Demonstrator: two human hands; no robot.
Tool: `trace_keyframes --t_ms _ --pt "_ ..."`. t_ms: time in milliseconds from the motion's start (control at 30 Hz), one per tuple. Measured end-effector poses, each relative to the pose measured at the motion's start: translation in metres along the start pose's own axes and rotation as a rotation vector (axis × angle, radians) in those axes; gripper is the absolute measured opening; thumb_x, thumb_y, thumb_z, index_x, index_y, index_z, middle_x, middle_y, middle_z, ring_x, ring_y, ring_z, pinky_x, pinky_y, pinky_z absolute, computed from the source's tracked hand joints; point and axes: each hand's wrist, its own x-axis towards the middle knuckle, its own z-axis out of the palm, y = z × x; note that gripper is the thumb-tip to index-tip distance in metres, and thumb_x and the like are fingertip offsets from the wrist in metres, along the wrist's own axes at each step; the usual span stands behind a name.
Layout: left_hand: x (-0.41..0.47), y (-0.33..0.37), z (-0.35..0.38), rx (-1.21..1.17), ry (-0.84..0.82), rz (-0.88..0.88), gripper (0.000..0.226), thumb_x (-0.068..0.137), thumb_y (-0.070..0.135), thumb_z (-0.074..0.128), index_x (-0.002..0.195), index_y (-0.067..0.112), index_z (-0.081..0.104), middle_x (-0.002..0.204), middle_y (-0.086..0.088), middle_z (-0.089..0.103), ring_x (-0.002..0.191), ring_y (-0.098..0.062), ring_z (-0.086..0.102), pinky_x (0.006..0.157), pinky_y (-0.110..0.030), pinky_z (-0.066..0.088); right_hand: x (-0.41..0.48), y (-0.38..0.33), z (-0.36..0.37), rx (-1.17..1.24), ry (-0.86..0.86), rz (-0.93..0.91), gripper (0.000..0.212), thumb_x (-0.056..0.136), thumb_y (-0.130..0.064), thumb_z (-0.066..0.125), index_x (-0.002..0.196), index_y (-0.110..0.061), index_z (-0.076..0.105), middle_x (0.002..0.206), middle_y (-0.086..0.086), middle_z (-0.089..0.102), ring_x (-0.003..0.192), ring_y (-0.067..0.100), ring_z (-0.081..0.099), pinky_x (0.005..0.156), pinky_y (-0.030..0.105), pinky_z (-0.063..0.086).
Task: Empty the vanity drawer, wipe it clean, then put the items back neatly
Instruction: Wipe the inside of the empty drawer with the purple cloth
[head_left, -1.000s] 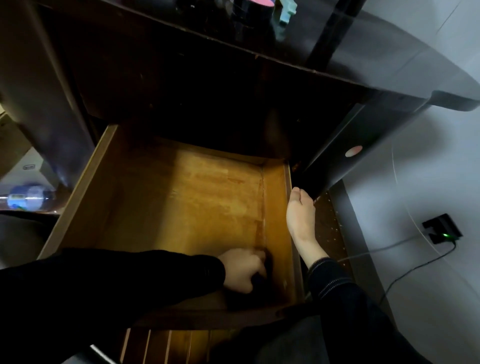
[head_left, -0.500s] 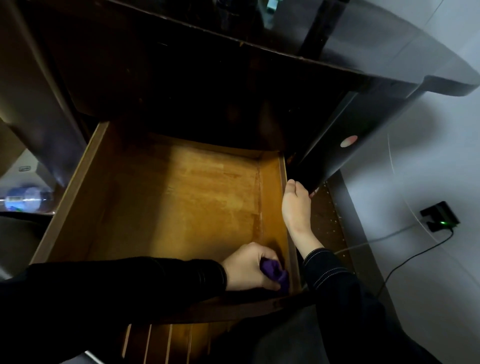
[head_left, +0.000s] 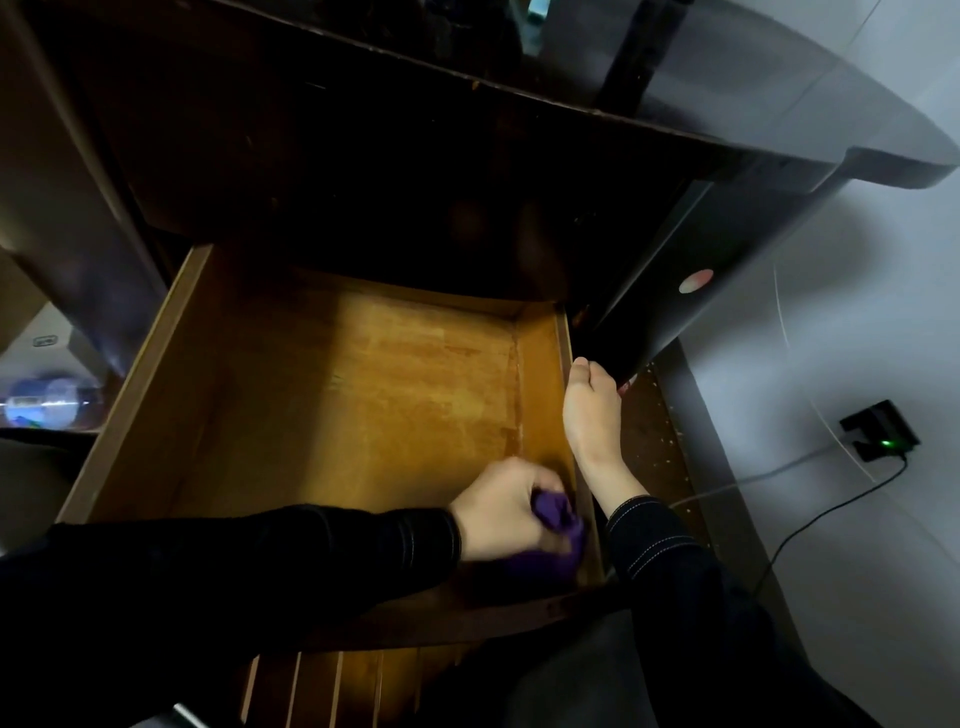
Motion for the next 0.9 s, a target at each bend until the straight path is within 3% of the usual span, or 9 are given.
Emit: trace_keyframes --t_ms 167,233,300,433,500,600,700,833,900 --pt "0.035 0.01 -0.031 -0.113 0.285 -0.097 0.023 0.068 0.004 0.086 0.08 -0.001 0.067 0.084 -0.02 0.071 0.081 -0.035 0.066 0.083 -0.051 0.055 -0.001 -0.002 0.0 -0.006 0.01 -0.009 0.042 0.11 -0.034 0.032 0.13 -0.009 0.058 0.114 0.003 0.062 0.104 0.019 0.056 0.087 0.031 0.037" --pt "0.028 0.006 -0.024 -0.111 0.224 -0.101 0.025 0.069 0.006 0.086 0.081 -0.003 0.067 0.083 -0.02 0.071 0.076 -0.032 0.064 0.083 -0.048 0.055 0.001 0.0 0.001 -0.017 0.002 -0.008 0.037 0.11 -0.033 0.031 0.119 -0.011 0.059 0.111 0.004 0.06 0.104 0.021 0.055 0.088 0.033 0.039" --pt "0.01 0.0 -0.004 -0.09 0.08 -0.096 0.022 0.069 0.012 0.088 0.077 0.006 0.068 0.074 -0.01 0.07 0.066 -0.016 0.06 0.074 -0.038 0.055 0.001 -0.001 0.001 -0.026 -0.001 0.002 0.036 0.109 -0.034 0.031 0.112 -0.011 0.057 0.109 0.008 0.061 0.106 0.027 0.057 0.093 0.04 0.044" --pt "-0.012 -0.003 0.02 0.005 -0.042 -0.054 0.029 0.068 0.017 0.089 0.066 0.024 0.061 0.062 0.012 0.058 0.053 0.003 0.049 0.057 -0.021 0.044 -0.001 -0.003 0.0 -0.039 0.002 0.005 0.045 0.11 -0.034 0.03 0.13 -0.004 0.058 0.113 0.008 0.063 0.116 0.031 0.059 0.102 0.044 0.046" --pt "-0.01 0.001 0.018 0.046 -0.049 -0.025 0.031 0.068 0.021 0.09 0.065 0.024 0.059 0.061 0.013 0.057 0.052 0.004 0.048 0.056 -0.02 0.043 0.0 -0.003 0.0 -0.04 -0.005 0.007 0.043 0.11 -0.034 0.03 0.13 -0.007 0.058 0.119 0.009 0.063 0.115 0.027 0.058 0.105 0.045 0.046" --pt "-0.008 0.006 0.02 0.09 -0.017 0.043 0.037 0.067 0.033 0.09 0.062 0.027 0.054 0.057 0.014 0.055 0.053 0.002 0.05 0.055 -0.022 0.043 0.0 -0.002 0.0 -0.025 -0.011 -0.004 0.037 0.11 -0.034 0.03 0.117 -0.01 0.058 0.107 0.006 0.06 0.102 0.022 0.056 0.104 0.051 0.047" --pt "-0.008 0.001 0.019 0.132 -0.053 0.141 0.035 0.072 0.034 0.088 0.07 0.02 0.056 0.065 0.009 0.058 0.058 -0.004 0.051 0.058 -0.025 0.044 -0.001 0.0 0.0 -0.009 -0.004 0.0 0.042 0.11 -0.034 0.031 0.125 -0.006 0.058 0.113 0.007 0.065 0.108 0.024 0.059 0.101 0.044 0.047" --pt "-0.008 -0.008 0.014 0.179 -0.069 0.25 0.037 0.076 0.032 0.085 0.081 0.01 0.056 0.076 -0.005 0.061 0.066 -0.013 0.052 0.059 -0.024 0.043 -0.001 0.0 0.001 -0.032 0.018 -0.006 0.024 0.11 -0.032 0.031 0.1 -0.017 0.048 0.083 -0.01 0.049 0.091 0.02 0.05 0.083 0.035 0.04" --pt "-0.009 -0.011 0.016 0.21 -0.08 0.317 0.036 0.079 0.033 0.082 0.082 0.014 0.052 0.077 0.001 0.057 0.067 -0.007 0.048 0.059 -0.017 0.04 -0.001 -0.001 0.001 -0.022 0.01 -0.01 0.033 0.11 -0.033 0.031 0.105 -0.011 0.054 0.094 0.0 0.057 0.096 0.024 0.055 0.089 0.038 0.044"
